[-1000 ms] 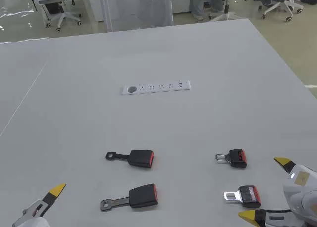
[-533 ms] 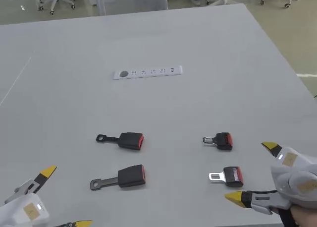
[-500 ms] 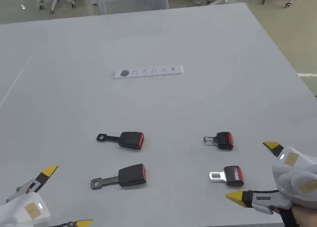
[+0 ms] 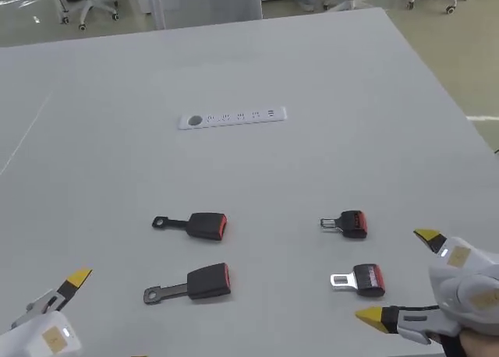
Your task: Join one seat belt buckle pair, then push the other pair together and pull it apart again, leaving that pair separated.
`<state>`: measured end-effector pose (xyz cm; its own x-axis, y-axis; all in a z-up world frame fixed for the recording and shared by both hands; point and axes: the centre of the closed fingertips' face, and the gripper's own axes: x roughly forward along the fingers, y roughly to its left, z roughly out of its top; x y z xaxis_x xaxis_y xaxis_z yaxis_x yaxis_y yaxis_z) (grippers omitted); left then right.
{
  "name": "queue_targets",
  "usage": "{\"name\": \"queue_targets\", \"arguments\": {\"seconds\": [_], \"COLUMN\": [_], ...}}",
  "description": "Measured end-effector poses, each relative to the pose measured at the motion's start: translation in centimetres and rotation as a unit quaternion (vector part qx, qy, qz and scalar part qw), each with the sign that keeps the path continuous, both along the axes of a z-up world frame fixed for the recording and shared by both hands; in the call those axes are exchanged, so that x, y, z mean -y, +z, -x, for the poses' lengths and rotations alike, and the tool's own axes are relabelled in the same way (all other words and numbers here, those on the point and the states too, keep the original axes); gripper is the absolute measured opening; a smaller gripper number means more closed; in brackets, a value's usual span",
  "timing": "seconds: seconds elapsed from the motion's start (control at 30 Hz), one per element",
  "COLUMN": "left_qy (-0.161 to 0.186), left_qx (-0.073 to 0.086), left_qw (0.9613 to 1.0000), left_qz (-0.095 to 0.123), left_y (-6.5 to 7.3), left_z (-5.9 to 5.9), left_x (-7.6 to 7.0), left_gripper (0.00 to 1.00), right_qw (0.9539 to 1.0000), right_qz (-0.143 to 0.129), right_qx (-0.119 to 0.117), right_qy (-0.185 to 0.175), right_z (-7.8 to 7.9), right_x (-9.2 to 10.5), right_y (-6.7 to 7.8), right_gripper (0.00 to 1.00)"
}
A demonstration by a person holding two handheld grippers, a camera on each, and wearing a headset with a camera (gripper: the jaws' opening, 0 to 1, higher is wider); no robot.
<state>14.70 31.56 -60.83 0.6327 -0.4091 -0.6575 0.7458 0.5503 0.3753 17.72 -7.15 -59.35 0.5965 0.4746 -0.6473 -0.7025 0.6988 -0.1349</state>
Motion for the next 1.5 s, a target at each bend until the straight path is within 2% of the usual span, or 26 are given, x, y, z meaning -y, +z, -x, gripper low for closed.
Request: {"name": "queue_targets", "arguments": {"seconds": [0.2, 0.37, 0.53, 0.57, 0.6, 0.63, 0.77, 0.83, 0.97, 1.0, 1.13, 1.3, 1.43, 1.5], "left_qy": [0.001, 0.000, 0.004, 0.004, 0.011, 0.023, 0.017, 0.025, 0.043, 0.044, 0.030, 0.017, 0.002, -0.003], "left_qx": [-0.009, -0.011, -0.013, -0.018, -0.030, -0.050, -0.048, -0.050, -0.060, -0.067, -0.073, -0.070, -0.068, -0.078], "left_qw": [0.9999, 0.9999, 0.9999, 0.9998, 0.9995, 0.9984, 0.9986, 0.9981, 0.9964, 0.9957, 0.9965, 0.9973, 0.9976, 0.9969], "left_qz": [-0.006, -0.007, 0.002, 0.004, 0.007, 0.010, 0.016, 0.026, 0.041, 0.045, 0.030, 0.014, -0.007, -0.010], "left_y": [-0.3, -0.3, 0.1, -0.1, -0.4, -0.8, -0.5, -0.3, -0.3, -0.4, -0.6, -0.1, -0.2, -0.6], "left_z": [0.1, 0.0, -0.3, -0.5, -0.4, -0.2, -0.6, -0.9, -1.4, -1.4, -1.5, -2.4, -2.9, -2.9], "left_x": [-0.1, 0.0, 0.0, -0.2, -0.4, -0.6, -0.3, -0.1, 0.0, 0.2, 0.6, 1.2, 1.4, 1.7], "left_gripper": [1.00, 0.99, 0.98, 0.99, 1.00, 1.00, 0.99, 1.00, 1.00, 1.00, 1.00, 1.00, 1.00, 1.00], "right_qw": [1.0000, 1.0000, 1.0000, 1.0000, 1.0000, 1.0000, 0.9999, 0.9998, 0.9997, 0.9997, 0.9997, 0.9993, 0.9990, 0.9988], "right_qz": [0.004, 0.004, 0.003, 0.004, 0.007, 0.008, 0.010, 0.018, 0.023, 0.022, 0.024, 0.031, 0.037, 0.037], "right_qx": [-0.001, -0.001, -0.001, 0.000, -0.001, -0.003, -0.005, -0.004, -0.006, -0.007, -0.010, -0.017, -0.021, -0.023], "right_qy": [-0.003, -0.004, -0.003, -0.002, -0.002, -0.002, -0.003, -0.004, -0.007, -0.008, -0.006, 0.011, 0.018, 0.020], "right_z": [-0.4, -0.6, -0.8, -0.8, -0.8, -0.8, -0.8, -0.9, -1.0, -1.0, -1.0, -1.0, -1.2, -1.3], "right_x": [0.5, 0.4, 0.3, 0.4, 0.5, 0.7, 1.3, 1.7, 2.2, 2.3, 2.1, 1.5, 1.3, 1.3], "right_y": [-0.1, -0.1, 0.1, 0.1, 0.1, 0.0, 0.0, -0.1, -0.3, -0.3, -0.4, -0.7, -0.9, -1.0], "right_gripper": [0.99, 0.98, 0.98, 0.98, 0.97, 0.96, 0.92, 0.92, 0.91, 0.91, 0.89, 0.84, 0.81, 0.80]}}
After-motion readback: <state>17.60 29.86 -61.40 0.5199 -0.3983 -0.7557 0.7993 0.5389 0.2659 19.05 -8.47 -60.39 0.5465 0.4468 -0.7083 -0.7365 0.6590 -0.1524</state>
